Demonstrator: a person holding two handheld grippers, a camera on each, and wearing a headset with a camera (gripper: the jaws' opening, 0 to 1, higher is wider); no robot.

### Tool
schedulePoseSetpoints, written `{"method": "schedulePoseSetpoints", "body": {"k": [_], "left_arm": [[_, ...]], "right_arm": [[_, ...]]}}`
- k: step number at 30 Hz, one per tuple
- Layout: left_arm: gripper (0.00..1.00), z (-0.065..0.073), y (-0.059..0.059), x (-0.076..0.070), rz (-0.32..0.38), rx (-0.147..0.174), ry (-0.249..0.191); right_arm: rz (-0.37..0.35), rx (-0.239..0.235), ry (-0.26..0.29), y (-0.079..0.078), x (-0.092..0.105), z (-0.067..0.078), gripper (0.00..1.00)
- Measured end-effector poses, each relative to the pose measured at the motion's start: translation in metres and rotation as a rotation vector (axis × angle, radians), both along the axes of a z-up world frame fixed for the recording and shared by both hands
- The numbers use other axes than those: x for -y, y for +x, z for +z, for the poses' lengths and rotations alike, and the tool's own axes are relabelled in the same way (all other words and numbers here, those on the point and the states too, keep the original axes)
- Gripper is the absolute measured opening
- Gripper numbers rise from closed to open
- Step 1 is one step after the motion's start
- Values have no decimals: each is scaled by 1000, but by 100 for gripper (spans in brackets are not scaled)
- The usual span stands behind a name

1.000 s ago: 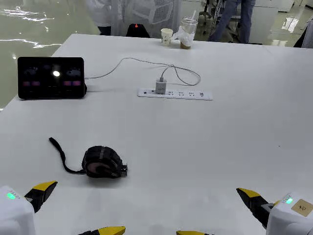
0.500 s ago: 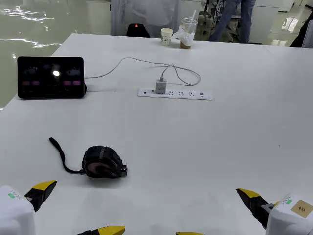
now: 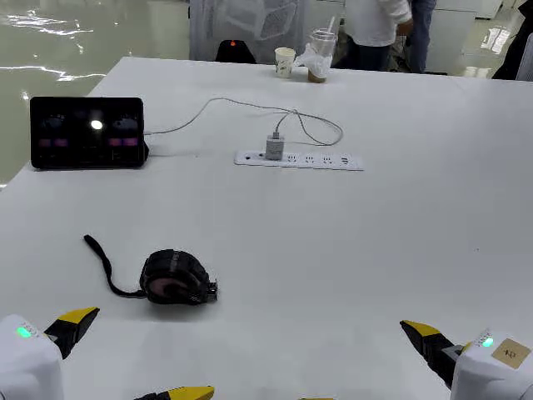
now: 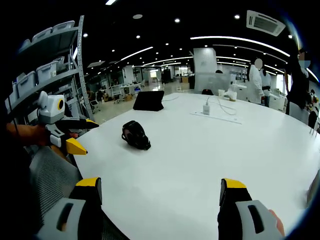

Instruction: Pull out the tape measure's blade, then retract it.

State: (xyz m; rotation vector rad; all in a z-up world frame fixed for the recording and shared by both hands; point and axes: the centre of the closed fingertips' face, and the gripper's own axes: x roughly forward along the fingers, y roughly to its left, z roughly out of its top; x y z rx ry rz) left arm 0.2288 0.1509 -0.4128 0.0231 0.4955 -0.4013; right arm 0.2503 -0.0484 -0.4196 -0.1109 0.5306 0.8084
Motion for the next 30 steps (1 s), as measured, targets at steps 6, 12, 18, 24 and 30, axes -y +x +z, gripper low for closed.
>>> {"method": "schedulePoseSetpoints", "body": {"k": [6, 12, 18, 24, 30], "left_arm": [[99, -2, 2, -1, -6, -8, 7], [99, -4, 9, -3, -13, -14, 13], [99, -5, 17, -6, -18, -18, 21], [99, -7, 26, -9, -29, -22, 31], [99, -7, 33, -9, -47, -26, 35]], "right_arm": [[17, 1, -6, 6, -1, -1, 99], [41, -7, -15, 12, -3, -4, 99], [71, -16, -23, 17, -6, -7, 98], [97, -22, -32, 23, -9, -11, 99], [138, -17, -57, 29, -11, -15, 98]]}}
